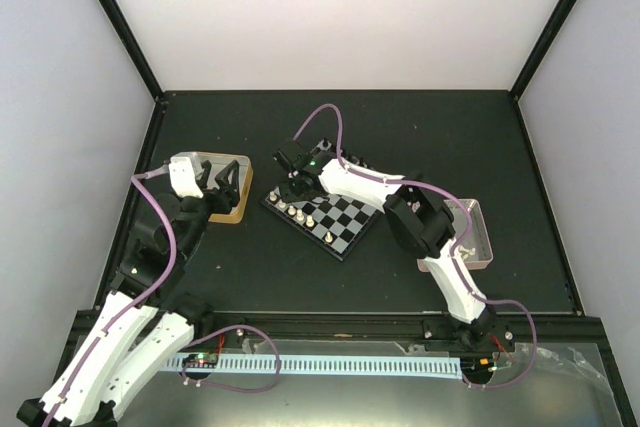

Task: Set up the chess pieces on the board
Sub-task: Place the chess piece on the chessboard, then adjust the storage box at the center of the board.

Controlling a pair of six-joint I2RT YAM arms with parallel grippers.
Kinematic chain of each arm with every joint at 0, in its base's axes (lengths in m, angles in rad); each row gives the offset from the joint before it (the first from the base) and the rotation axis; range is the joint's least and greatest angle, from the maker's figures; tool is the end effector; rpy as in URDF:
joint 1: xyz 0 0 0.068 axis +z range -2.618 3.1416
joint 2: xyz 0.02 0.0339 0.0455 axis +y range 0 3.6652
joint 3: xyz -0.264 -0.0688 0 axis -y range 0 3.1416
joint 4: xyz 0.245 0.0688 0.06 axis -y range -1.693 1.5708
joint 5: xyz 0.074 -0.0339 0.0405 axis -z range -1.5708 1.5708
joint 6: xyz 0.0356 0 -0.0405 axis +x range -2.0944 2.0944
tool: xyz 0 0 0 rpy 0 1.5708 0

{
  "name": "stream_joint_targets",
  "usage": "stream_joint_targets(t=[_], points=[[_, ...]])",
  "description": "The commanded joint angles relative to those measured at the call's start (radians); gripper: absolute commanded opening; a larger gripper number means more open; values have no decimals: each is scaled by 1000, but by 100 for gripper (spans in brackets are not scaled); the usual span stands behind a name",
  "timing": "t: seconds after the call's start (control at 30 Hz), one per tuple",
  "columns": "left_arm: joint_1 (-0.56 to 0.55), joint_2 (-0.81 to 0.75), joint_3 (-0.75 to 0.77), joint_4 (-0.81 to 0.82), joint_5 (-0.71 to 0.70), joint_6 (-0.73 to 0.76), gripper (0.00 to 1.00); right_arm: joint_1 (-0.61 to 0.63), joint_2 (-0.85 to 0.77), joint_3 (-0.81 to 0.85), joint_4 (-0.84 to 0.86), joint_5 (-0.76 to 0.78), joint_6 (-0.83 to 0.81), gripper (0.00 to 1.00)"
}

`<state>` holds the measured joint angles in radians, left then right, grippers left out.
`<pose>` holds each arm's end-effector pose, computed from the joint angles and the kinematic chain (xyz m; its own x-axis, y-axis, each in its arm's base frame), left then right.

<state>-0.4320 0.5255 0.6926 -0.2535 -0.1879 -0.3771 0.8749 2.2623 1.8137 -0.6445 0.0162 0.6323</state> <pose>0.1225 -0.0491 0.3364 -0.1621 -0.3236 -0.9322 0.1964 0.9152 -0.3519 0.3117 0.3723 0.1673 -0.9099 -0.1676 -0.3794 -0.2787 0.9245 0.2601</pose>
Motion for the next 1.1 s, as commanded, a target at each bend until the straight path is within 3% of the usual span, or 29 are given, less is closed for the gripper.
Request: stream_joint_targets(t=[0.0, 0.2, 0.53, 0.67, 0.87, 0.93, 1.07], points=[[6, 3, 13, 17, -7, 4, 71, 4, -70, 21, 0, -12, 5, 36], [6, 4, 19, 7, -4, 7, 71, -4, -181, -23, 12, -12, 25, 38], [6, 37, 84, -62, 130, 16, 74, -91, -657, -571, 80, 144, 93, 45], [6, 61, 94, -62, 216, 28, 75, -194, -860, -792, 60, 215, 130, 49], [6, 96, 86, -24, 261, 26, 76, -430, -1070, -1036, 71, 278, 235, 69], [6, 111, 83, -8, 265, 22, 76, -500, -1080, -1070, 82, 287, 266, 73], [6, 159, 89, 27, 272, 0, 76, -618, -1004, -1053, 78, 265, 311, 73]])
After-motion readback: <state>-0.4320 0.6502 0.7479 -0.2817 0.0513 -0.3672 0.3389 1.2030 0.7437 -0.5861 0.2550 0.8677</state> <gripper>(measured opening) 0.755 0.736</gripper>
